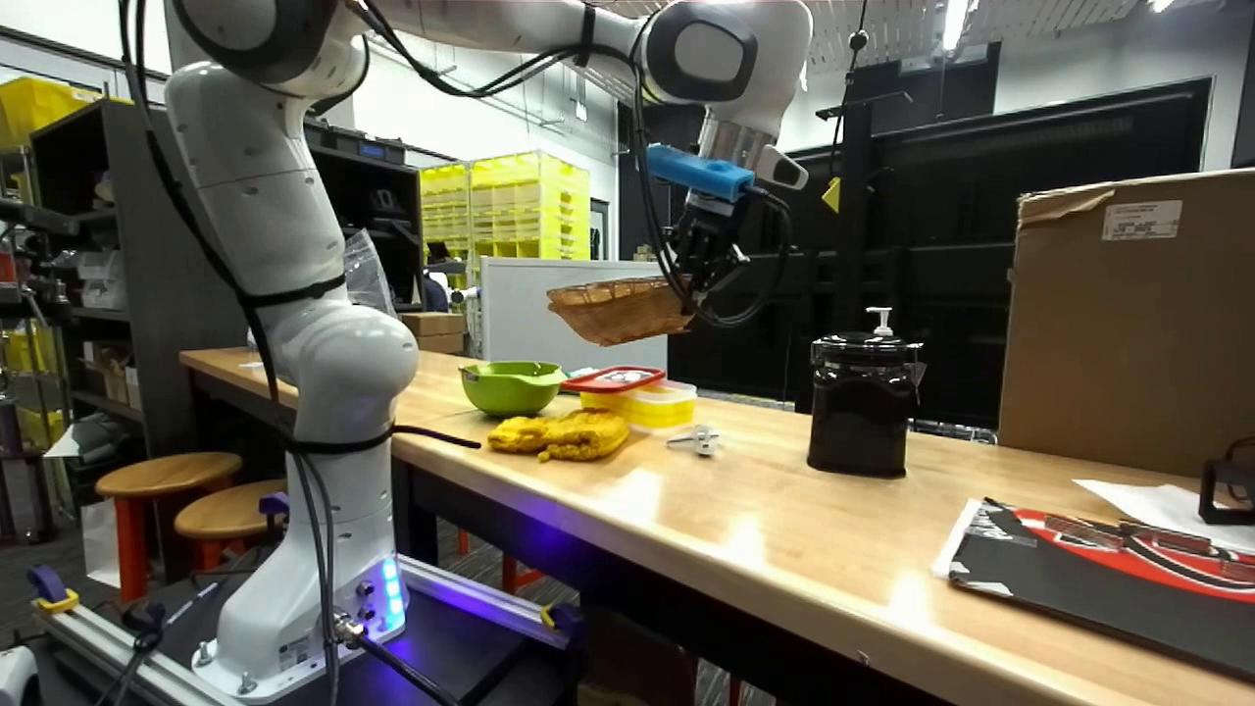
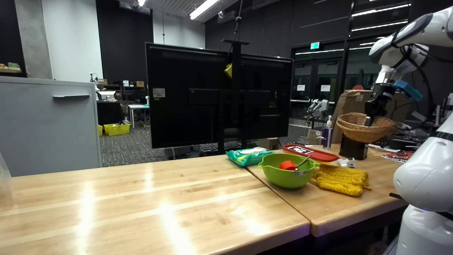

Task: Move the brown baskets to the right

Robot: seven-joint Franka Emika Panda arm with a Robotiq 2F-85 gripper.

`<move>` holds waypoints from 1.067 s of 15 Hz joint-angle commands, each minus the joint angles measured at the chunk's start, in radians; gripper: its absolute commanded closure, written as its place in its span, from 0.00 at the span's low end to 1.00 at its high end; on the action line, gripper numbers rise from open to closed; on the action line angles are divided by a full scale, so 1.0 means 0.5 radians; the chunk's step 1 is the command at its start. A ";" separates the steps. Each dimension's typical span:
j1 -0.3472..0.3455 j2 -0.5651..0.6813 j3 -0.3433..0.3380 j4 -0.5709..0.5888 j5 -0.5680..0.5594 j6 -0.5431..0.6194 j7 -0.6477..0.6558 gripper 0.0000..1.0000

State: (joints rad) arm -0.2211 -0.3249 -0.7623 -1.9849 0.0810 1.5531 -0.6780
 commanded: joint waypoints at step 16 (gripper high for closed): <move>-0.989 1.689 0.696 1.676 0.598 -0.278 -0.546 0.97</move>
State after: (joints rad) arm -0.6133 0.4234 -0.5117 -1.3316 0.3968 1.4881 -0.9494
